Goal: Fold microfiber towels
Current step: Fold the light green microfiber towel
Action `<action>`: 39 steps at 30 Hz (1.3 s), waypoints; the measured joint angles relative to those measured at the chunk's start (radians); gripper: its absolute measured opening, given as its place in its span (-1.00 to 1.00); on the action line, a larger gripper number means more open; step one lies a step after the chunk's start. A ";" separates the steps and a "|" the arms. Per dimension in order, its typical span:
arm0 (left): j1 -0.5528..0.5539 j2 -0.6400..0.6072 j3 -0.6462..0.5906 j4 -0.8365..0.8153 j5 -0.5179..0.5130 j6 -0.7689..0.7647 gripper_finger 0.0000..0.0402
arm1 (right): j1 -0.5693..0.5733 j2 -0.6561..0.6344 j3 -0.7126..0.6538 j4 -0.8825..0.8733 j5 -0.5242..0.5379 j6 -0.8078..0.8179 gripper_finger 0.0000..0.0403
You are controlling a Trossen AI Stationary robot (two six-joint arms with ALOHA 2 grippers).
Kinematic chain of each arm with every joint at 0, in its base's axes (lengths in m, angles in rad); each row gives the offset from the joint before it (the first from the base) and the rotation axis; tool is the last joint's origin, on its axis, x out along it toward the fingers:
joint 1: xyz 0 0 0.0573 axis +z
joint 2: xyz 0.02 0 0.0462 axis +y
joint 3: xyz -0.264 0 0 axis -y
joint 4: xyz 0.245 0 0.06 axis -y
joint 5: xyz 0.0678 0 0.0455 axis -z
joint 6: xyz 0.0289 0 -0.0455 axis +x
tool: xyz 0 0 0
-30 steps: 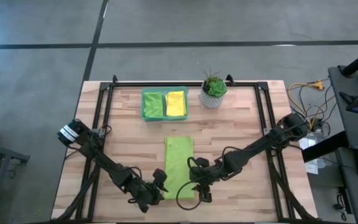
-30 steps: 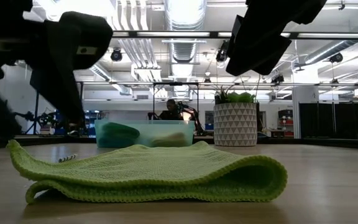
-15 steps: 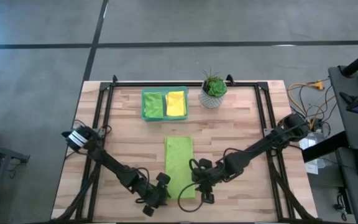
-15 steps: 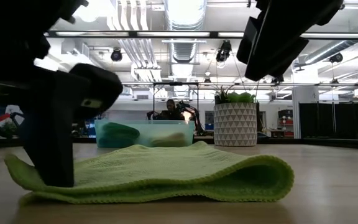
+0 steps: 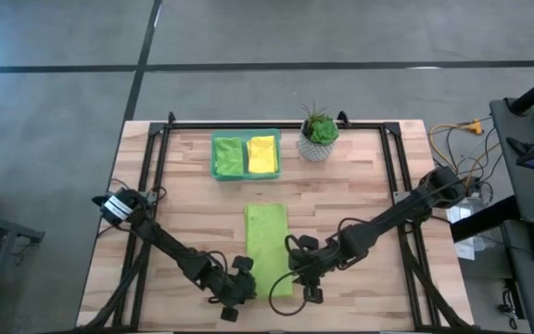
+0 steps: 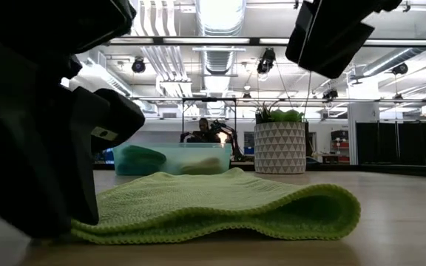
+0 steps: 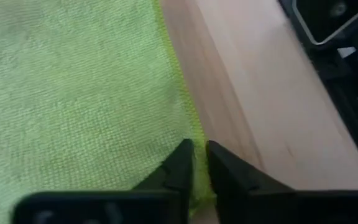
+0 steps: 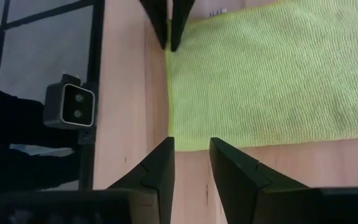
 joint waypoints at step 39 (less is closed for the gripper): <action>0.022 -0.278 0.024 -0.078 -0.168 0.002 -1.00 | -0.232 0.126 -0.305 0.479 0.052 0.303 -0.96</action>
